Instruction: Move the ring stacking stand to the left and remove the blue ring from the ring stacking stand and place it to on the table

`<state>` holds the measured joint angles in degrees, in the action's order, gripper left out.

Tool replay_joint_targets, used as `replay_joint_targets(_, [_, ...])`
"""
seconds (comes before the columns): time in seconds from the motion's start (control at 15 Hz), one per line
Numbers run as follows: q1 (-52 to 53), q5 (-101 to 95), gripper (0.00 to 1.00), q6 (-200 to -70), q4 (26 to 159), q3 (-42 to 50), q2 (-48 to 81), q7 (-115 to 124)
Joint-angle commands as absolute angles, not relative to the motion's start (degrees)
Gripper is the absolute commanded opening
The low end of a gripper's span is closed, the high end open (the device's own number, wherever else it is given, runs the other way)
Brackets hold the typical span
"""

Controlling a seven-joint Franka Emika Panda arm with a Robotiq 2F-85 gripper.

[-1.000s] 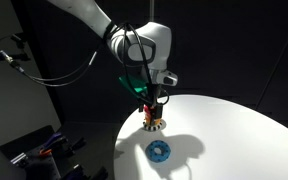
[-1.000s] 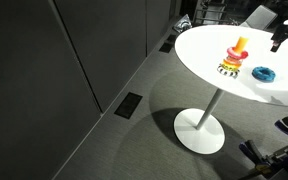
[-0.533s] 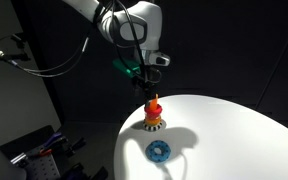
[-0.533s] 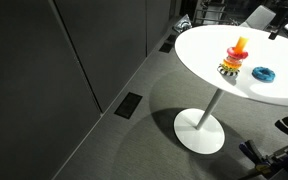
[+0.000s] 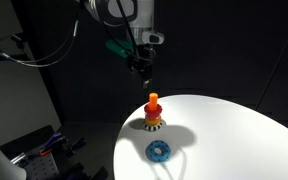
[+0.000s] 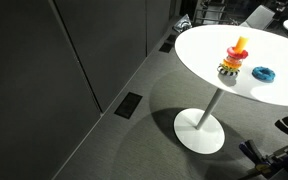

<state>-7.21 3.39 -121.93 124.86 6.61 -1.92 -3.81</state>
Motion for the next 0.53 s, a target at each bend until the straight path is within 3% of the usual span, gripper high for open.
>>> replay_joint_targets(0.0, [-6.7,4.3,1.0,-121.1,126.3,6.5,-5.6,-4.2])
replay_joint_targets(0.47, [-6.7,3.4,1.0,-121.6,126.1,6.5,-4.6,-3.8])
